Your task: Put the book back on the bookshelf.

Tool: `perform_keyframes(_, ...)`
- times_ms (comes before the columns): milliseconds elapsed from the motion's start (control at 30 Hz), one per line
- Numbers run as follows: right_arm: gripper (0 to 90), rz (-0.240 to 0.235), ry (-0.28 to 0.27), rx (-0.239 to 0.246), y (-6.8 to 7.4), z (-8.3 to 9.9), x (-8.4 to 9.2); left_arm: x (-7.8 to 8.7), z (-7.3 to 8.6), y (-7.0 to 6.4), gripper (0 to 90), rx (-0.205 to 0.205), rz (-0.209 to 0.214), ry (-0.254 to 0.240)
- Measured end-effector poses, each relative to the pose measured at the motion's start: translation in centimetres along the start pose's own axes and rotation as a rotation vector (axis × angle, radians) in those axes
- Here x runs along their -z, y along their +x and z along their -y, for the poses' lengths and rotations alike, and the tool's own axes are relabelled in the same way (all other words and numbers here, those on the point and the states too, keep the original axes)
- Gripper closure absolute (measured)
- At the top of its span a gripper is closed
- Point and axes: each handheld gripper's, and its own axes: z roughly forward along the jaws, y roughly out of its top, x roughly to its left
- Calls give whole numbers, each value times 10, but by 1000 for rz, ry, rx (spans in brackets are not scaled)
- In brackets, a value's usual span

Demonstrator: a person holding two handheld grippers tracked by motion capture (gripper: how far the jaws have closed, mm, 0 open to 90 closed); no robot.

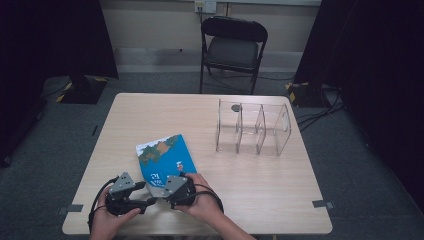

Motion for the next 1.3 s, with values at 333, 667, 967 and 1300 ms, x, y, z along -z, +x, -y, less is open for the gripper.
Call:
perform_keyframes(333, 543, -14, 30, -8, -5, -7, 9, 11, 4, 6, 222, -49, -72, 7)
perform_keyframes(667, 579, -38, 70, -25, -19, -14, 24, 3, 9, 7, 174, -77, -52, 68)
perform_keyframes(967, 596, -51, 91, -62, -33, -24, 42, -3, 13, 7, 159, -87, -38, 95)
perform_keyframes(1300, 602, -83, 107, -94, -44, -37, 57, -2, 15, 9, 165, -76, -33, 97)
